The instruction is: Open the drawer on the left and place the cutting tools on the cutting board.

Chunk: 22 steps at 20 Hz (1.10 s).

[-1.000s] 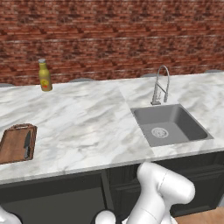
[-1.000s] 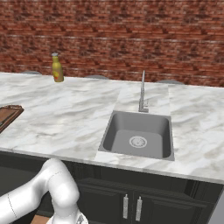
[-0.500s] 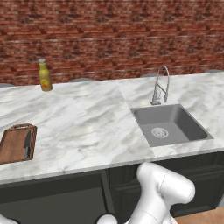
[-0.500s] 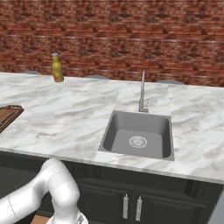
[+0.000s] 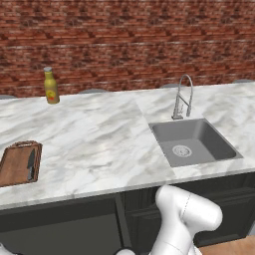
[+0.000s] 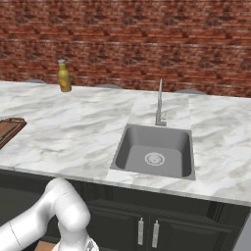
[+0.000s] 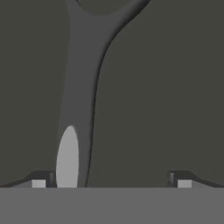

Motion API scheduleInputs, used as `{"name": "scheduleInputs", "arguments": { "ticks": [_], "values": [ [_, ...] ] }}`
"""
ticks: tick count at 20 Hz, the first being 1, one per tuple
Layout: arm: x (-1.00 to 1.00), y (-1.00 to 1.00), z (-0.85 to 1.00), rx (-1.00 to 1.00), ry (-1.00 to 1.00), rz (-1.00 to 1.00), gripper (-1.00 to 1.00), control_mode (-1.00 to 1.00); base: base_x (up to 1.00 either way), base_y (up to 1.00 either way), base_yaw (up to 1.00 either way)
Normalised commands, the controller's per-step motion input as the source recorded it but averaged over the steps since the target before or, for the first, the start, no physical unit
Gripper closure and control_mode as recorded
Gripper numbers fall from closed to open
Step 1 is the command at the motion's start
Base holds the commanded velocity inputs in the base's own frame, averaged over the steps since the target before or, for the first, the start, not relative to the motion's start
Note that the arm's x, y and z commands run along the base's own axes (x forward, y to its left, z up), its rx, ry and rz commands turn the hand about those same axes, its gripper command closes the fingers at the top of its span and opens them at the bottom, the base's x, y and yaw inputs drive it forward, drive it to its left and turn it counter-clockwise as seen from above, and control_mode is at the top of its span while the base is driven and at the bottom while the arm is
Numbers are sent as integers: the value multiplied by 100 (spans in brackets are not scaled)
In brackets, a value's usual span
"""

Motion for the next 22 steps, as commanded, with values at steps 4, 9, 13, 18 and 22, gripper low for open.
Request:
{"name": "scheduleInputs", "arguments": {
  "ticks": [4,9,13,18,22],
  "values": [
    [-15,-2,-19,-2,0,0,-100,-100,0,0,0],
    [-6,0,-16,-3,0,-1,-100,-100,0,0,0],
    [0,0,-13,-4,0,-4,100,-100,0,0,0],
    [-1,-18,-2,-2,0,-8,100,-100,0,0,0],
    [-7,-35,0,0,0,-8,100,-100,0,0,0]
  ]
}}
